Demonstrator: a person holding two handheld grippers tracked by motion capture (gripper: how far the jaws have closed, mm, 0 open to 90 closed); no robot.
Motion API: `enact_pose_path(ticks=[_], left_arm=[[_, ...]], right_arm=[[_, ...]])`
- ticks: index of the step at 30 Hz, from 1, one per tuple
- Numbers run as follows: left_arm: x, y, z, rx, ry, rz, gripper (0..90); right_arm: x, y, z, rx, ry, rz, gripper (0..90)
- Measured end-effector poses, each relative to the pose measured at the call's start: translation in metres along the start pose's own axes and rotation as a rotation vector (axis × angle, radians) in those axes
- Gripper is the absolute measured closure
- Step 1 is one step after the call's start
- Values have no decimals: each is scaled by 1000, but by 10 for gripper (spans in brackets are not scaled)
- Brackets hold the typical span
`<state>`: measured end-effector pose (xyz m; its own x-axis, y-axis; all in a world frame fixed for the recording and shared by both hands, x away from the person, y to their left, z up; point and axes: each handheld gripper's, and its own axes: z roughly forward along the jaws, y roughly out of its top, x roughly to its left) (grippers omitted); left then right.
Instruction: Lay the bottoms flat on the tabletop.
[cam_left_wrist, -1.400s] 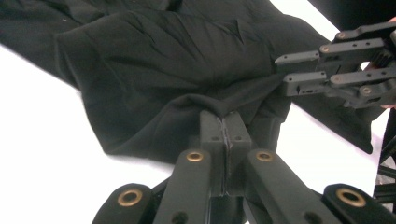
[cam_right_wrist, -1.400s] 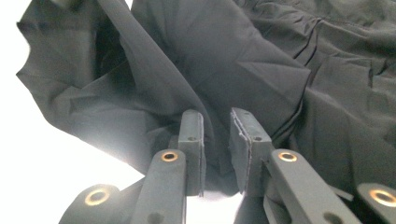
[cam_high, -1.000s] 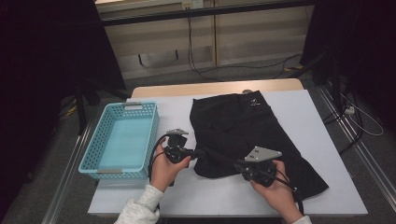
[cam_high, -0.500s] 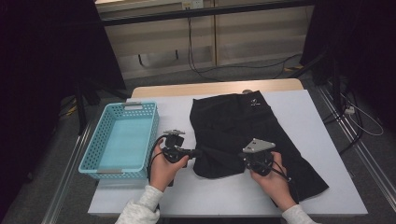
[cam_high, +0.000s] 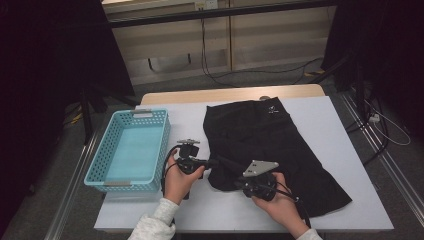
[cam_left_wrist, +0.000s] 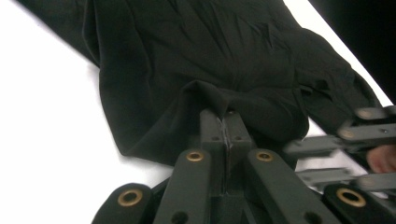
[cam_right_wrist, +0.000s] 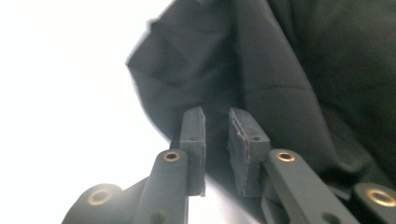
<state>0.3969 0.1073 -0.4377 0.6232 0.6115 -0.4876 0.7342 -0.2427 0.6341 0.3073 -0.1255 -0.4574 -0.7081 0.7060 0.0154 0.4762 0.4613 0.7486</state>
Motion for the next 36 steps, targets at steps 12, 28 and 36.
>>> enact_pose_path(ticks=[12, 28, 36], left_arm=[[2, -4, -6, 28, 27, 28, 900], [-3, -15, -17, 45, 41, 18, 900], [-3, -22, -16, 75, 25, 11, 900]], right_arm=[[-21, -3, 2, 24, -60, 26, 838], [4, -24, -43, 23, 39, -42, 900], [5, -36, -56, 7, -9, -21, 827]])
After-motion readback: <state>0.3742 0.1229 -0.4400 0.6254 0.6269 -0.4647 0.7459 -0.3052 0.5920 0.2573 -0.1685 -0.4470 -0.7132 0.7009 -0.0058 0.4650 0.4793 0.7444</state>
